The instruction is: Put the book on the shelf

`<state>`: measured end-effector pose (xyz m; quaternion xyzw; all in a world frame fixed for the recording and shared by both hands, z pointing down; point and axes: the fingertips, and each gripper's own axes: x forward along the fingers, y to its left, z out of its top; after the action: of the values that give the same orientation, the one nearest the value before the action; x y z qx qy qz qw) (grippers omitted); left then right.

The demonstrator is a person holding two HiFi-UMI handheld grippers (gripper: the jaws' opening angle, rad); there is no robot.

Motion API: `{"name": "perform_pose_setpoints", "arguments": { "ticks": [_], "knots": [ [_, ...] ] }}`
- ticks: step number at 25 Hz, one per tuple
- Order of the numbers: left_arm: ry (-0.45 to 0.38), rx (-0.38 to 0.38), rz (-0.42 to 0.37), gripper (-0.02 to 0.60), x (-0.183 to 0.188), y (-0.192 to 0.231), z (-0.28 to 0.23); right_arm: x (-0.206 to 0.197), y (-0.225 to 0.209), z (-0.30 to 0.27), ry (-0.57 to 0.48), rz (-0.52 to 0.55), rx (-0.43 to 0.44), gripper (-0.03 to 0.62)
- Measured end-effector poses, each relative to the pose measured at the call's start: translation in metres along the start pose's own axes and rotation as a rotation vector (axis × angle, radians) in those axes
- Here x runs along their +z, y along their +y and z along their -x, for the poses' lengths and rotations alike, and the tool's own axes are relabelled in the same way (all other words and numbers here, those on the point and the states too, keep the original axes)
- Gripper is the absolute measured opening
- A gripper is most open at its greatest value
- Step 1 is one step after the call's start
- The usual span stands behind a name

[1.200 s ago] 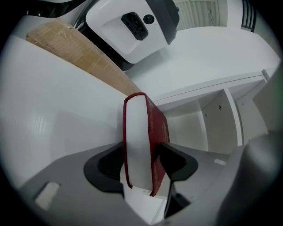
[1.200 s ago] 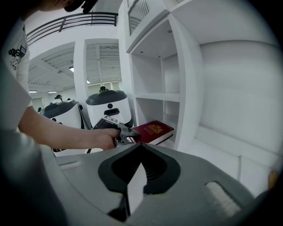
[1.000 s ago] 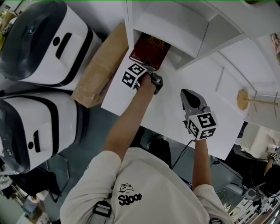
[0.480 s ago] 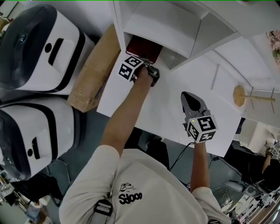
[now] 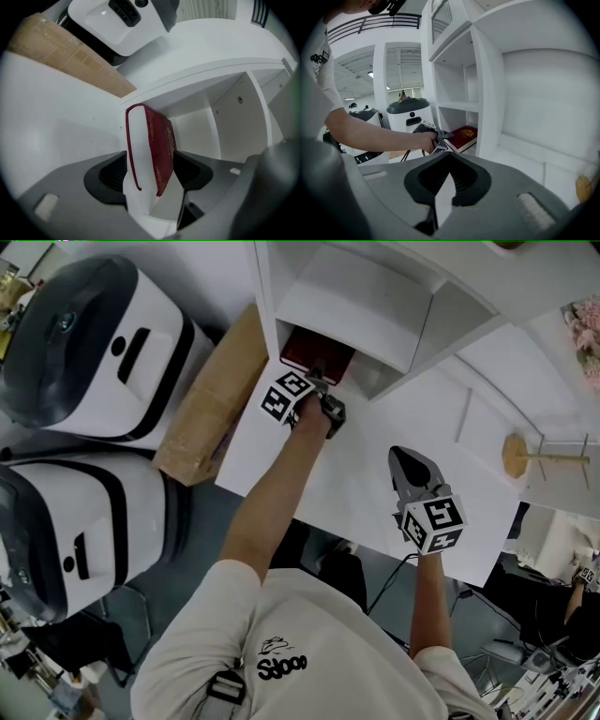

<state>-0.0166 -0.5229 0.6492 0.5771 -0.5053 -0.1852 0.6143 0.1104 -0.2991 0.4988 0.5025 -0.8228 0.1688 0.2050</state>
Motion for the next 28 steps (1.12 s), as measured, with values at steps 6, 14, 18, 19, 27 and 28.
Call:
{"name": "perform_pose_setpoints", "arguments": {
  "ticks": [6,14,18,19,27,28],
  "knots": [
    [-0.042,0.037,-0.425,0.304,0.035,-0.014,0.047,0.031,0.006,0.011,-0.066,0.057,-0.011,0.003],
    [0.048,-0.062,-0.81,0.199,0.026,-0.041,0.119,0.081,-0.001,0.047,-0.183,0.134,-0.069,0.003],
    [0.041,-0.141,-1.008,0.124,0.026,-0.074,0.172,0.102,0.008,0.068,-0.239,0.178,-0.085,0.002],
    [0.034,-0.172,-1.048,0.105,0.026,-0.085,0.186,0.107,0.011,0.074,-0.251,0.189,-0.087,0.002],
    [-0.101,-0.317,-1.407,0.017,0.016,-0.178,0.285,0.136,0.03,0.113,-0.315,0.286,-0.093,0.002],
    [-0.123,-0.331,-1.442,0.017,0.014,-0.188,0.296,0.139,0.032,0.117,-0.323,0.298,-0.094,0.002]
  ]
}}
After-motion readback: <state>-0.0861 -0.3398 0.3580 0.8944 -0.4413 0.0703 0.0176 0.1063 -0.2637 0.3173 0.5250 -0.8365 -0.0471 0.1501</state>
